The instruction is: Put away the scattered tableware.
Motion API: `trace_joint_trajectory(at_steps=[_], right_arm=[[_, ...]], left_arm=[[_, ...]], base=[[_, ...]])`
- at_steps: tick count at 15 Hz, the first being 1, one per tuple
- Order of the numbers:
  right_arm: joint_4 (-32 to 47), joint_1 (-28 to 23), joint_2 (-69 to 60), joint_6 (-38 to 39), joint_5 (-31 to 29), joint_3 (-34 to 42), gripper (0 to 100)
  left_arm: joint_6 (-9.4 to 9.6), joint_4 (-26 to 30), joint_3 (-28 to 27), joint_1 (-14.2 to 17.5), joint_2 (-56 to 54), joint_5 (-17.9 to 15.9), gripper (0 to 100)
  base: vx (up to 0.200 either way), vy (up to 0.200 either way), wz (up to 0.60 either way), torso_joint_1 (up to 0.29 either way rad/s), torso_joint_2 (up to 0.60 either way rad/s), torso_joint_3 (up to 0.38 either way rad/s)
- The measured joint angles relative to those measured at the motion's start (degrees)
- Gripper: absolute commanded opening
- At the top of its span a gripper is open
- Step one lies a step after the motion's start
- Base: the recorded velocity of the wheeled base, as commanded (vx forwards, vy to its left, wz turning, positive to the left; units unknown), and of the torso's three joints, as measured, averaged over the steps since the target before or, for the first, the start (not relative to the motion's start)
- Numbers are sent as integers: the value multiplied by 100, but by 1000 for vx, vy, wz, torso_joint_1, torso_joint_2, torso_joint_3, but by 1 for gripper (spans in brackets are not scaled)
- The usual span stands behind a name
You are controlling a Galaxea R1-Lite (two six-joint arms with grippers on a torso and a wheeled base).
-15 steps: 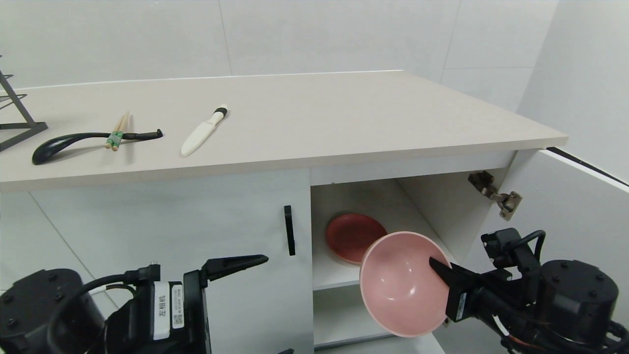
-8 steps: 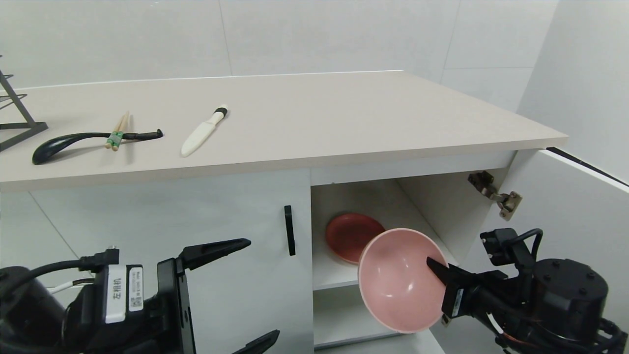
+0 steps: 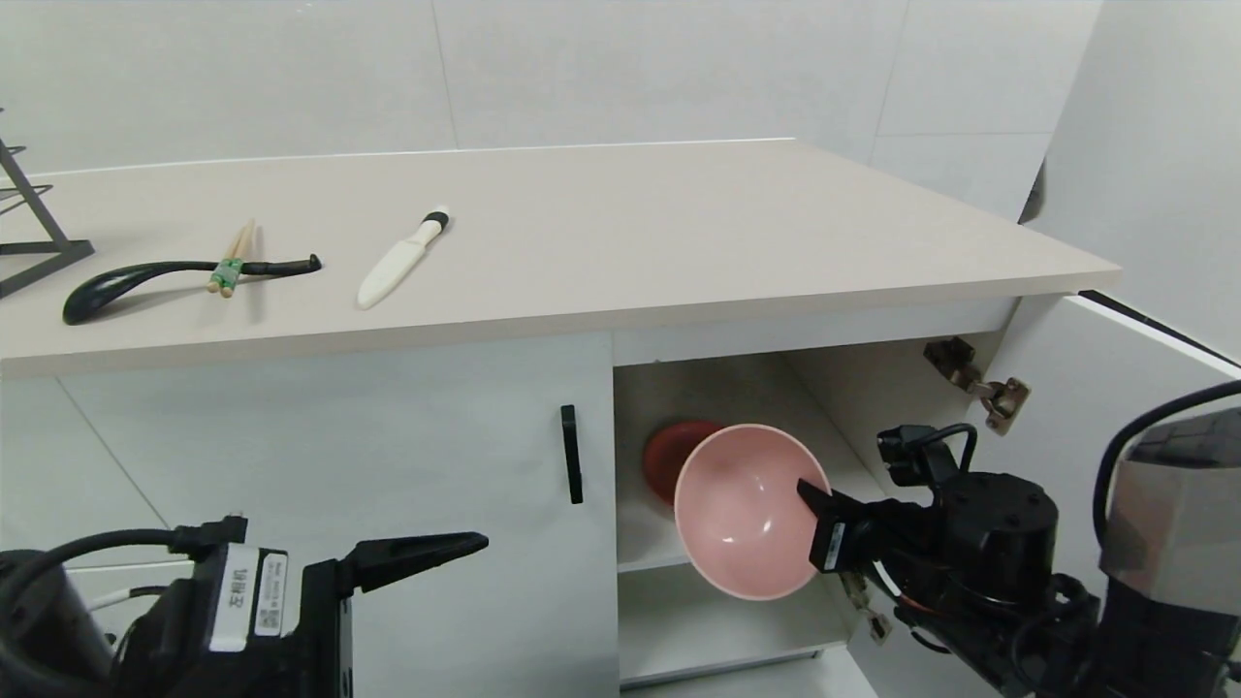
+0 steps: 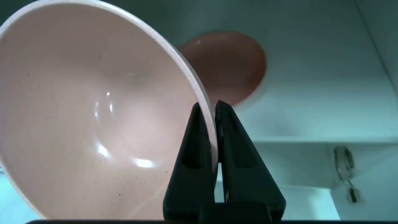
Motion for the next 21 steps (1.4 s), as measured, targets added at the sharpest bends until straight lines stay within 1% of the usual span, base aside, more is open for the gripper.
trace_joint_trajectory(at_steps=[1, 2, 3, 4, 5, 6, 7, 8, 9, 10, 11, 12, 13, 14, 15, 17, 21], right_arm=[[4, -116, 183, 6, 0, -205, 0], [4, -201, 319, 4, 1, -378, 0], [2, -261, 439, 1, 12, -566, 0], [-2, -306, 551, -12, 63, -747, 0], [-2, -355, 675, -35, 135, -891, 0], [2, -401, 816, -60, 193, -1037, 0], [0, -438, 929, -76, 208, -1142, 0], [4, -473, 1025, -82, 212, -1221, 0], [0, -499, 1084, -89, 212, -1261, 0], [2, -506, 1119, -95, 215, -1282, 0], [2, -510, 1139, -117, 212, -1343, 0], [0, -507, 1143, -130, 215, -1409, 0], [0, -506, 1145, -133, 219, -1467, 0], [2, -506, 1152, -130, 219, -1531, 0], [0, -510, 1158, -128, 219, -1635, 0], [0, -512, 1174, -139, 226, -1864, 0], [55, -553, 1290, -235, 335, -2288, 0]], left_arm=[[-61, 545, 0, 41, -378, -5, 100], [-189, 953, -7, 80, -758, -11, 100], [-433, 1314, -44, 122, -1150, -18, 100], [-840, 1474, -134, 194, -1440, -18, 100], [-1130, 1560, -206, 328, -1621, -13, 100], [-1239, 1597, -272, 502, -1737, 15, 100], [-1250, 1629, -300, 658, -1748, 88, 100], [-1190, 1641, -324, 811, -1681, 277, 100], [-1081, 1657, -335, 901, -1560, 534, 100], [-978, 1659, -341, 951, -1456, 683, 100], [-775, 1643, -341, 953, -1326, 918, 100], [-551, 1624, -305, 883, -1139, 1150, 100], [-391, 1618, -263, 753, -987, 1309, 100], [-285, 1618, -215, 603, -866, 1421, 100], [-272, 1619, -189, 532, -783, 1451, 100], [-272, 1630, -171, 489, -695, 1465, 100], [-266, 1630, -162, 477, -645, 1473, 100]], base=[[0, 0, 0, 0, 0, 0], [0, 0, 0, 0, 0, 0], [0, 0, 0, 0, 0, 0], [0, 0, 0, 0, 0, 0], [0, 0, 0, 0, 0, 0], [0, 0, 0, 0, 0, 0], [0, 0, 0, 0, 0, 0], [0, 0, 0, 0, 0, 0], [0, 0, 0, 0, 0, 0], [0, 0, 0, 0, 0, 0], [0, 0, 0, 0, 0, 0], [0, 0, 0, 0, 0, 0], [0, 0, 0, 0, 0, 0], [0, 0, 0, 0, 0, 0], [0, 0, 0, 0, 0, 0], [0, 0, 0, 0, 0, 0], [0, 0, 0, 0, 0, 0]])
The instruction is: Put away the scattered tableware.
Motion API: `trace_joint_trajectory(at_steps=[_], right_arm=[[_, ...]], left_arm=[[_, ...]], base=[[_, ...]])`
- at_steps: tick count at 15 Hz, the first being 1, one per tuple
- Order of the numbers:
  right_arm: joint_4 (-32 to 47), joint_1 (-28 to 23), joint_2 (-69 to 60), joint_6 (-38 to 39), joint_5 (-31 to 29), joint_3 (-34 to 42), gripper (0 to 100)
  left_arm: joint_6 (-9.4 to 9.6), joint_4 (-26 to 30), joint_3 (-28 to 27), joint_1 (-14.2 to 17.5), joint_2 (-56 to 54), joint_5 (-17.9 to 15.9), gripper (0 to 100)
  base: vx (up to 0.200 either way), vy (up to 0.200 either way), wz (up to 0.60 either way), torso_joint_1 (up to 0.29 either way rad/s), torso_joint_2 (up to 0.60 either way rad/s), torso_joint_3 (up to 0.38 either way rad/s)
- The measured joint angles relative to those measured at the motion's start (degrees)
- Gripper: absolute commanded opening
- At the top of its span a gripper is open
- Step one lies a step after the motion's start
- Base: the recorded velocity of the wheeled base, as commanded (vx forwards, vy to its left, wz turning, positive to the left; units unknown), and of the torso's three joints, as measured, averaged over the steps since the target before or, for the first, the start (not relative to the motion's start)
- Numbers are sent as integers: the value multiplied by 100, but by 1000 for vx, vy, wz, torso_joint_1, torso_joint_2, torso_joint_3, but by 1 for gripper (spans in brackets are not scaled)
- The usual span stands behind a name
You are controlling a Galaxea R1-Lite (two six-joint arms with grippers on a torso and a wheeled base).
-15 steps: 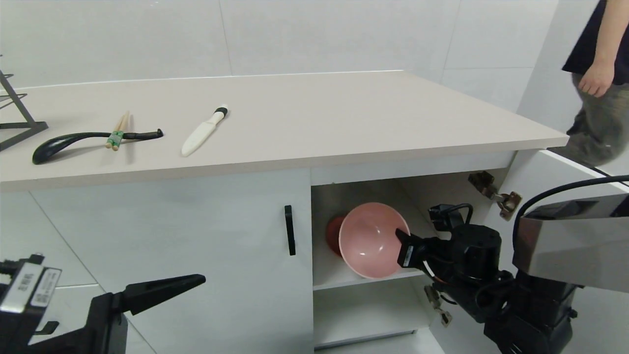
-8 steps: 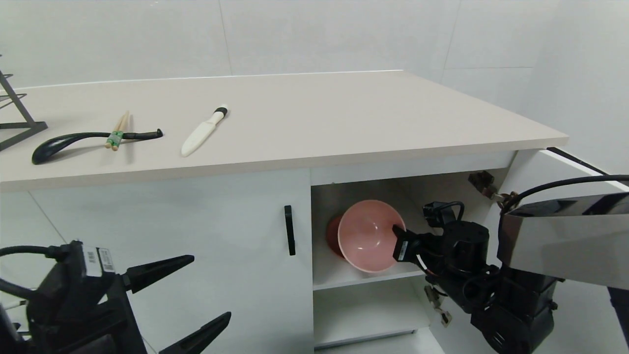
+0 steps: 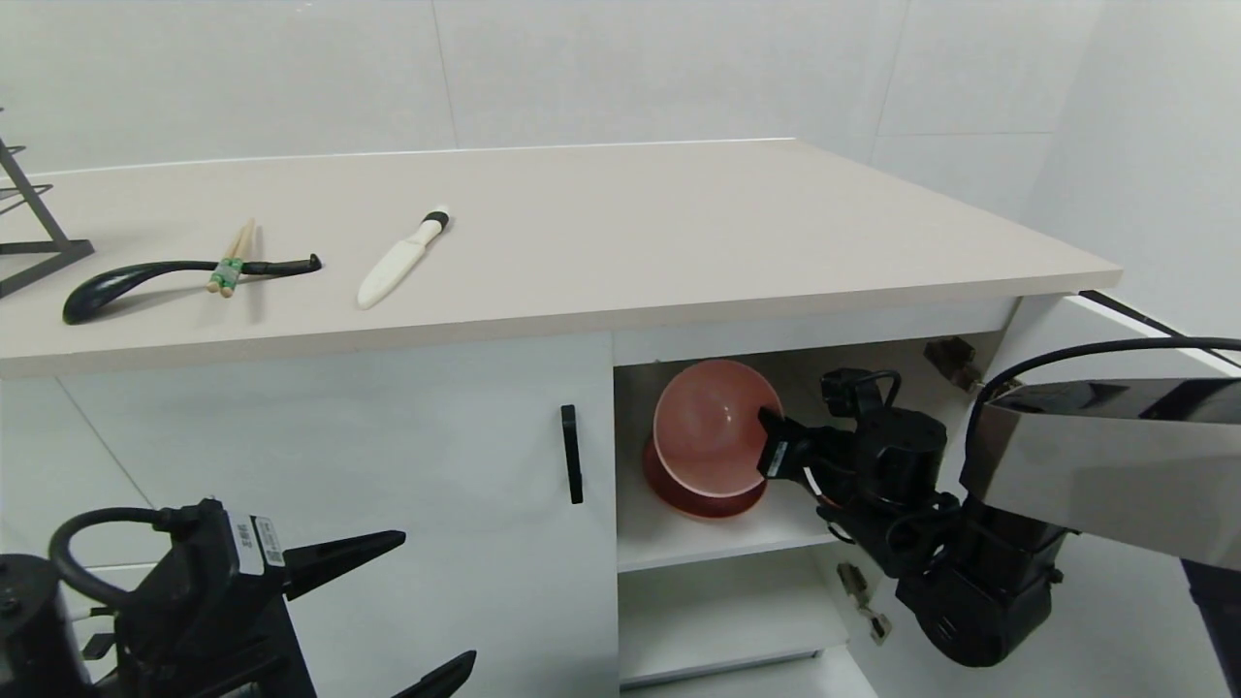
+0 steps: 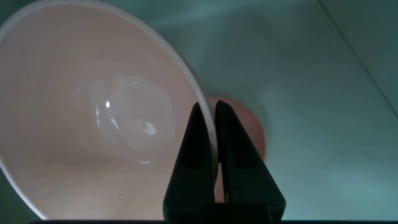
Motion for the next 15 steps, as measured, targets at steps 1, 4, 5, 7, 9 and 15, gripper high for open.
trace_joint_trajectory(at_steps=[1, 4, 5, 7, 9, 15], right_arm=[[126, -57, 61, -2, 76, -102, 0], [550, -218, 240, -5, 101, -516, 0], [712, -254, 301, -2, 101, -703, 0], [963, -267, 441, -2, 137, -1037, 0], [1086, -249, 599, -5, 183, -1202, 0], [1257, -278, 802, -7, 177, -1180, 0]], left_arm=[[2, 0, 5, 0, 0, 1, 100], [2, 0, 5, 0, 0, 1, 100], [6, 0, 2, 0, 0, 0, 100], [13, -6, -2, -13, 0, 0, 100], [71, -4, -5, -18, 0, 1, 100], [79, -12, -5, -18, 2, 1, 100]], base=[[0, 0, 0, 0, 0, 0], [0, 0, 0, 0, 0, 0], [0, 0, 0, 0, 0, 0], [0, 0, 0, 0, 0, 0], [0, 0, 0, 0, 0, 0], [0, 0, 0, 0, 0, 0]])
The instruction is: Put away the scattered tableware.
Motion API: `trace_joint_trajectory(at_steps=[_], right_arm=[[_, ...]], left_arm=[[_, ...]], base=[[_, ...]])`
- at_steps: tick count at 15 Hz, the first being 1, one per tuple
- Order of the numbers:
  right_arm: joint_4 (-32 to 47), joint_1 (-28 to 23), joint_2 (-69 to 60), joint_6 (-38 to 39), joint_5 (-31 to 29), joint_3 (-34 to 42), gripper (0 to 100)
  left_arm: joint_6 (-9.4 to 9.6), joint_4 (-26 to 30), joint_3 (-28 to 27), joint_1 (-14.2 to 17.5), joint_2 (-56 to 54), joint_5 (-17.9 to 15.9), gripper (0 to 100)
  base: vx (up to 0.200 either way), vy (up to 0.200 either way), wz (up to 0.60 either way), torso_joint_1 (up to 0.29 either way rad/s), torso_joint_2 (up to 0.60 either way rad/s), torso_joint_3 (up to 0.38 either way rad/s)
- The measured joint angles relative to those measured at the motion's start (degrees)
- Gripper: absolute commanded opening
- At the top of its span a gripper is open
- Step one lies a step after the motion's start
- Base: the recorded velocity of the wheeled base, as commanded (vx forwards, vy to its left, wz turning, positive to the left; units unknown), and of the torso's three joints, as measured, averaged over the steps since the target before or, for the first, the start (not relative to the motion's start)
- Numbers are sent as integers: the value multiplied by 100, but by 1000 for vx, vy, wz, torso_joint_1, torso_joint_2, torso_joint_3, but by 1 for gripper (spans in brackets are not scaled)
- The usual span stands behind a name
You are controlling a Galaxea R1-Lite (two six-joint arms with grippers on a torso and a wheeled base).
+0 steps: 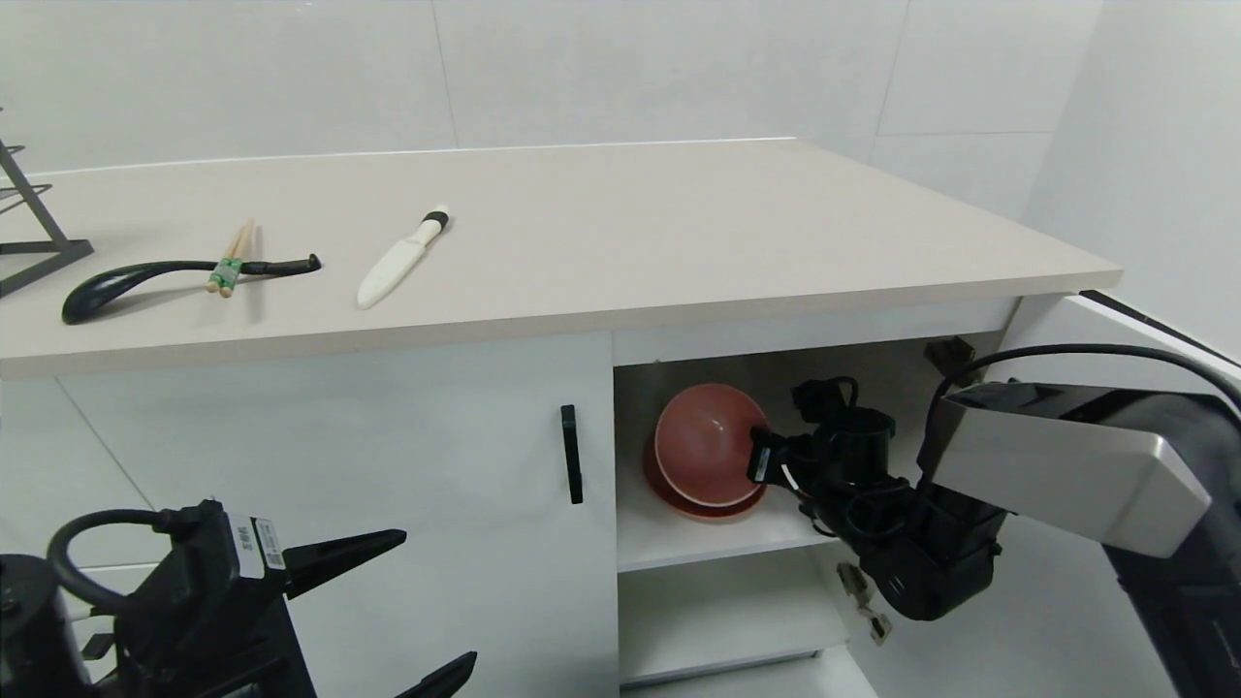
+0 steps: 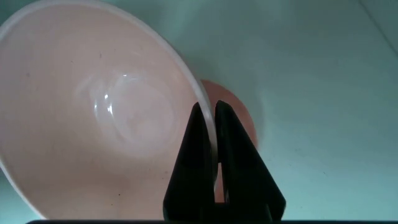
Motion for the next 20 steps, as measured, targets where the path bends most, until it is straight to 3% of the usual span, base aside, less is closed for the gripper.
trace_joint_trajectory(at_steps=[7, 8, 13, 17, 20], right_arm=[[154, -4, 128, -6, 0, 22, 0], [143, -4, 130, -4, 0, 30, 100], [79, -6, 141, -22, -27, 9, 100], [-1081, 5, 202, -545, -11, 79, 100], [-1287, 52, 116, -835, -2, 673, 100]], left_arm=[[-11, -5, 0, 7, 2, -6, 100], [-9, -5, 0, 11, 5, -1, 100], [-18, -10, 0, 16, 2, -9, 100], [-20, -11, 0, 22, 2, -9, 100], [-20, -21, 0, 27, 2, -9, 100]], base=[[0, 0, 0, 0, 0, 0], [0, 0, 0, 0, 0, 0], [0, 0, 0, 0, 0, 0], [0, 0, 0, 0, 0, 0], [0, 0, 0, 0, 0, 0]])
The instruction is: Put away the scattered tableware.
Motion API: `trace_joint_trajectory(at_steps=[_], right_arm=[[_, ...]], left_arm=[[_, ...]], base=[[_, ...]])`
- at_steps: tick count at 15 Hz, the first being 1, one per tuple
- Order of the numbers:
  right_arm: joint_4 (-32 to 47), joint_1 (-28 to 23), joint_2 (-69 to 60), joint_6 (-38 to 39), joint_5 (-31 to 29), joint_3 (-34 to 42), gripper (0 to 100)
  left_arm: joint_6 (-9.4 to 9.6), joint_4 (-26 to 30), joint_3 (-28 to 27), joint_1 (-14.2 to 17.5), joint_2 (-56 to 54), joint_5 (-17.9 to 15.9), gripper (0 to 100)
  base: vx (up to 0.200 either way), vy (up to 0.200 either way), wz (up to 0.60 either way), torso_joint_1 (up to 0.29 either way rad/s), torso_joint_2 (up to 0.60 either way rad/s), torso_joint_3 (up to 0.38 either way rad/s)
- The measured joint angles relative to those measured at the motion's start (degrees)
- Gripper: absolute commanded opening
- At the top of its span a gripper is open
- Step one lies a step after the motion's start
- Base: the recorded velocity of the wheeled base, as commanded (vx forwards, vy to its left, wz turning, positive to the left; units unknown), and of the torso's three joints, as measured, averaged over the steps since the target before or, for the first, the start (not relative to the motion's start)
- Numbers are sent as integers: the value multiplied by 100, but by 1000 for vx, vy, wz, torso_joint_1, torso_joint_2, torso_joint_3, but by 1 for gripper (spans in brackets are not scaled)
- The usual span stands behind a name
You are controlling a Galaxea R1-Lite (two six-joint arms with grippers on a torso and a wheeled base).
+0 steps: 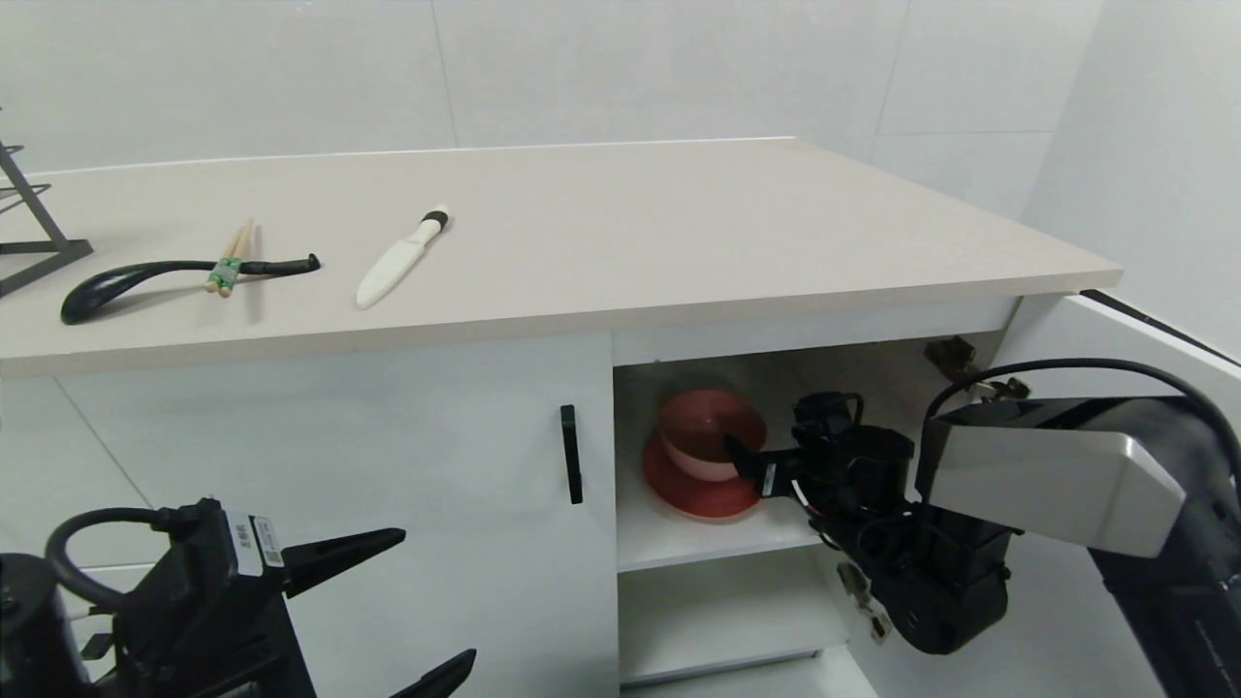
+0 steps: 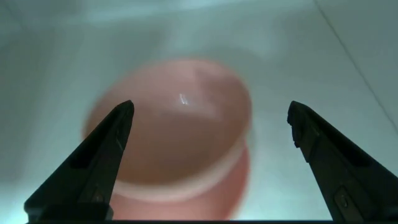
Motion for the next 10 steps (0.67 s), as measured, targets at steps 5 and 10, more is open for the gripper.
trace_joint_trajectory(at_steps=[5, 10], right_arm=[[-22, 193, -663, -61, -24, 1091, 100], [-21, 634, -1957, -372, -63, 2957, 100]], left_arm=[[11, -15, 2, 20, -16, 0, 100], [20, -17, -15, 17, -44, 0, 100]], base=[[0, 0, 0, 0, 0, 0], [0, 0, 0, 0, 0, 0]])
